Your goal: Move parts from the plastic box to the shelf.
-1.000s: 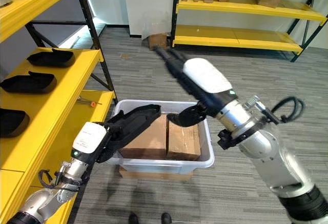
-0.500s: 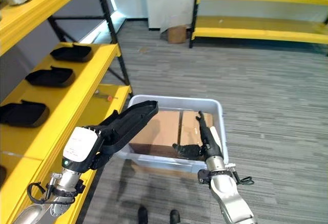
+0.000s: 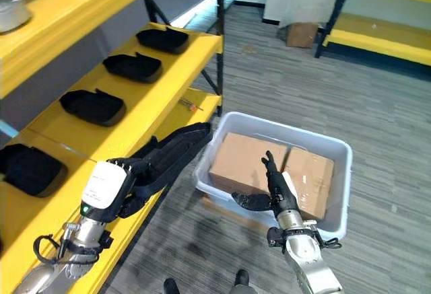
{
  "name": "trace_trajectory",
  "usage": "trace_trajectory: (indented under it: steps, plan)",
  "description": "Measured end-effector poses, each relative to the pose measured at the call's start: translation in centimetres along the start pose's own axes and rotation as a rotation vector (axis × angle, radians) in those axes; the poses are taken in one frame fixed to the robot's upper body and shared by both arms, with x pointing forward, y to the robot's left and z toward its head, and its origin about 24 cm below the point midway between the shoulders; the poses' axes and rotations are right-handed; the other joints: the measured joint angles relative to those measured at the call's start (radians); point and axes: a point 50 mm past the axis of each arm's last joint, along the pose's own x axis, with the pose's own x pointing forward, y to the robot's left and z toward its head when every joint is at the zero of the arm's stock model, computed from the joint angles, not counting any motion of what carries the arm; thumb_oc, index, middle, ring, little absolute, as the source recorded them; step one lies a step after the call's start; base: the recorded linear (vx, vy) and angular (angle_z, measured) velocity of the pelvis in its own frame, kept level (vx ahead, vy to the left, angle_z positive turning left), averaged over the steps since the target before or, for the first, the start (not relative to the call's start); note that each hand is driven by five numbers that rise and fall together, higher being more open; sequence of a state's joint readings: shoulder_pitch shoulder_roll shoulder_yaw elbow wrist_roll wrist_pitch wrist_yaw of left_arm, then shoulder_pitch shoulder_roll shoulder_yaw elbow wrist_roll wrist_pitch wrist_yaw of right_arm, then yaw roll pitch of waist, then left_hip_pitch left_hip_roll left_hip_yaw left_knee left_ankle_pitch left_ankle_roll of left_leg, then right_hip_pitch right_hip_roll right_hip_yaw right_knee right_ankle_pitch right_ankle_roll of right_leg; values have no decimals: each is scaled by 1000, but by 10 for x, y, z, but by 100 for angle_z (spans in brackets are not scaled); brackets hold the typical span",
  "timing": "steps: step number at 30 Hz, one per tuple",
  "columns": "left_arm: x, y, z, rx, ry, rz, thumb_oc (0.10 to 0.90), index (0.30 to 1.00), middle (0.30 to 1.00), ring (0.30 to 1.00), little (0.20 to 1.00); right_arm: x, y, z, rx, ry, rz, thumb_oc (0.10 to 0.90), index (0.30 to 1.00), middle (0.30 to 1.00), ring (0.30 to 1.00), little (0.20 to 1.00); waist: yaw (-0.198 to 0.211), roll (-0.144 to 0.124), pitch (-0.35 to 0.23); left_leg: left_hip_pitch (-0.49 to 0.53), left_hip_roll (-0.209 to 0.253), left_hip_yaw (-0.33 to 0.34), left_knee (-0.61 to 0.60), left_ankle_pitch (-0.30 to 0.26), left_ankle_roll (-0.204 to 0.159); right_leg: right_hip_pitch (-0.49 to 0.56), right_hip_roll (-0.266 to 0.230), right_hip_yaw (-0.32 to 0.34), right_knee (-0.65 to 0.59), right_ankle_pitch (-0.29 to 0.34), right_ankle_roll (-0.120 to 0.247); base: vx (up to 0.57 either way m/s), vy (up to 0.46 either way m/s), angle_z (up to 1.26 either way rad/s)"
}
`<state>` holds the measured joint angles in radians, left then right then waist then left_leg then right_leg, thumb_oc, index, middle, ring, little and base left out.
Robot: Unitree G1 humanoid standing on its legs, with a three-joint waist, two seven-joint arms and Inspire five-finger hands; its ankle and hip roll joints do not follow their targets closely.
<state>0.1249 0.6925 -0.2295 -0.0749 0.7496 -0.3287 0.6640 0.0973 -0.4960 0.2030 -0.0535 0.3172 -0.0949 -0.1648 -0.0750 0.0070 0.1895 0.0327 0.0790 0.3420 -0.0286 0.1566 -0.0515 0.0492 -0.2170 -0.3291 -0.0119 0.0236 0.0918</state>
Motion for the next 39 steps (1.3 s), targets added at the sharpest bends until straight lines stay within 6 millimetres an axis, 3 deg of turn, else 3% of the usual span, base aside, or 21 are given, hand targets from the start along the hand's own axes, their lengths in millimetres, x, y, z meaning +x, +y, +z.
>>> trace_trajectory:
  steps: [3,4,10,16,17,18,19,20,21,22,23,24,25,27,29,34,37,39]
  plan:
    - [8,4,4,-42,-10,43,400,300,300,300,300,9,1,11,10,-54,-4,900,1000,1000,1000,1000,4,15,-2,4,-12,4,-48,-10,15,10,-5,-16,-31,40,22,-137,344,19]
    - [10,4,9,-59,-36,45,400,300,300,300,300,10,1,12,18,-58,-9,900,1000,1000,1000,1000,-3,23,-6,9,-16,7,-50,-48,36,23,0,-30,-36,46,30,-161,349,28]
    - [13,-3,28,-137,-125,-2,400,300,300,300,300,8,9,11,68,-59,-50,900,1000,1000,1000,1000,-1,22,-9,3,-56,-1,-55,-79,54,32,-38,-35,-37,72,57,-163,254,12]
    - [16,-6,39,-171,-161,-9,400,300,300,300,300,4,14,7,98,-33,-90,900,1000,1000,1000,1000,1,5,-19,-1,-77,0,-56,-87,76,33,-62,-37,-25,80,69,-127,175,10]
    - [22,-5,41,-171,-179,6,400,300,300,300,300,0,13,9,103,-34,-116,900,1000,1000,1000,1000,-8,-3,-23,-13,-82,-31,-56,-80,85,31,-66,-28,-6,76,73,-139,106,54]
    - [26,-6,44,-180,-195,16,400,300,300,300,300,-4,10,11,106,-41,-142,900,1000,1000,1000,1000,-18,-2,-23,-22,-83,-68,-56,-72,91,27,-67,7,23,71,74,-118,100,112]
    - [33,-10,50,-199,-219,22,400,300,300,300,300,-9,6,11,106,-37,-179,900,1000,1000,1000,1000,-55,11,-23,-34,-87,-143,-55,-44,99,16,-63,78,93,50,67,-78,52,160]
    - [40,-11,57,-211,-257,23,400,300,300,300,300,-14,5,11,105,-27,-204,900,1000,1000,1000,1000,-89,17,-25,-40,-75,-211,-53,-35,115,-12,-50,188,168,-16,62,-96,51,172]
    - [44,-8,61,-214,-289,31,400,300,300,300,300,-16,7,11,107,-25,-203,900,1000,1000,1000,1000,-92,6,-30,-47,-72,-229,-54,-35,122,-34,-25,281,192,-64,71,-133,35,121]
    - [47,-4,63,-213,-310,43,400,300,300,300,300,-15,9,11,103,-29,-192,900,1000,1000,1000,1000,-80,-10,-37,-51,-70,-232,-56,-33,122,-60,-7,328,201,-81,68,-163,32,63]
    - [50,3,65,-199,-336,57,400,300,300,300,300,-14,13,13,88,-44,-174,900,1000,1000,1000,1000,-56,-37,-54,-59,-73,-248,-57,-25,118,-100,52,347,229,-99,54,-183,9,24]
    - [50,3,65,-199,-336,57,400,300,300,300,300,-14,13,13,88,-44,-174,900,1000,1000,1000,1000,-56,-37,-54,-59,-73,-248,-57,-25,118,-100,52,347,229,-99,54,-161,-14,72]
    - [53,7,66,-191,-349,69,400,300,300,300,300,-10,11,18,72,-70,-169,900,1000,1000,1000,1000,-60,-34,-58,-72,-70,-277,-58,-18,112,-123,133,357,274,-166,-16,-203,-47,74]
    - [53,7,68,-195,-352,69,400,300,300,300,300,-7,6,21,55,-88,-175,900,1000,1000,1000,1000,-48,-6,-66,-89,-54,-270,-57,-12,107,-129,152,344,268,-163,-19,-188,-68,49]
    - [52,6,68,-195,-347,60,400,300,300,300,300,-1,4,22,44,-100,-176,900,1000,1000,1000,1000,-27,5,-67,-100,-33,-279,-57,0,94,-141,174,339,266,-162,-35,-147,-112,7]
    - [41,-6,65,-216,-295,-9,400,300,300,300,300,4,8,26,38,-129,-146,900,1000,1000,1000,1000,-4,44,-71,-108,21,-325,-53,24,20,-112,230,298,206,-140,-75,-140,-130,7]
    - [28,-11,65,-240,-263,-42,400,300,300,300,300,4,7,25,30,-127,-141,900,1000,1000,1000,1000,-4,78,-70,-118,19,-319,-52,32,10,-108,230,290,192,-132,-81,-205,8,15]
    - [29,-13,67,-246,-261,-29,400,300,300,300,300,1,7,23,27,-116,-157,900,1000,1000,1000,1000,-9,93,-66,-159,-5,-308,-41,93,-6,-116,212,255,196,-132,-78,-138,38,65]
